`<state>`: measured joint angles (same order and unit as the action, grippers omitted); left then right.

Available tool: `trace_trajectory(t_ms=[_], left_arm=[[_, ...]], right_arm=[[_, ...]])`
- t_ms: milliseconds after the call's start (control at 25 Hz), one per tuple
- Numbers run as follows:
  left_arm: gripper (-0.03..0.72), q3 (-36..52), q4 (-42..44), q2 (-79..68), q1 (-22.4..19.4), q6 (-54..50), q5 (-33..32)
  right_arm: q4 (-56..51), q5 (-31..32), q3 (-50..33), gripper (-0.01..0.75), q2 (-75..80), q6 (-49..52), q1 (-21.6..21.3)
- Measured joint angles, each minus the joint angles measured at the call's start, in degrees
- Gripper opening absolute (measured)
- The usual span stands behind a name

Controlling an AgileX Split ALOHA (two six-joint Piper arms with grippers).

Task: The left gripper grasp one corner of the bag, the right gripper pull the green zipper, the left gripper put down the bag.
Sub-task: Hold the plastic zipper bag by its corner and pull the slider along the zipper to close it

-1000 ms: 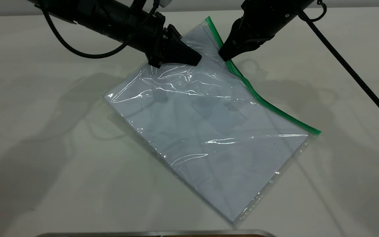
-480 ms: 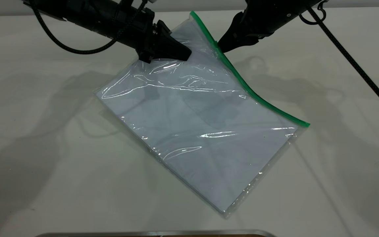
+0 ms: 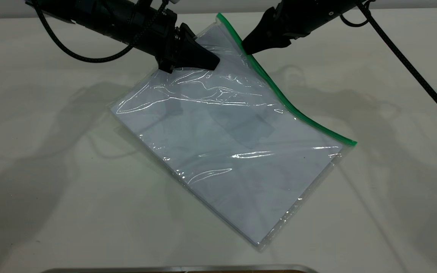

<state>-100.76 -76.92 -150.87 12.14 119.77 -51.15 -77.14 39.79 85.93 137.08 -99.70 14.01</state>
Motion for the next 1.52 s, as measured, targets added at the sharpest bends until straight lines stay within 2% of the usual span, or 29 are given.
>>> trace_trajectory(t_ms=[200,440,560,960,1280,1520], left_arm=[[0.055,0.00,0.05,0.00,0.00,0.06,0.00],[0.055,0.00,0.05,0.02,0.00,0.11,-0.06],[0.055,0.00,0.05,0.02,0.00,0.18,-0.06],[0.055,0.00,0.05,0.02,0.00,0.18,-0.06],[0.055,0.00,-2.70,0.02,0.00,0.95,-1.42],[0.055,0.00,-3.16,0.02,0.05,1.22,-1.94]], right_arm=[[0.00,2.49,0.00,0.323,0.00,-1.44,0.00],[0.00,-2.86,0.00,0.327,0.15,-1.85,0.00],[0.00,-3.17,0.00,0.336,0.36,-1.85,0.00],[-0.23,-1.58,0.00,0.466,0.43,-1.90,0.00],[-0.75,-1.56,0.00,0.452,0.43,-1.90,0.00],[-1.35,-1.56,0.00,0.377,0.43,-1.90,0.00]])
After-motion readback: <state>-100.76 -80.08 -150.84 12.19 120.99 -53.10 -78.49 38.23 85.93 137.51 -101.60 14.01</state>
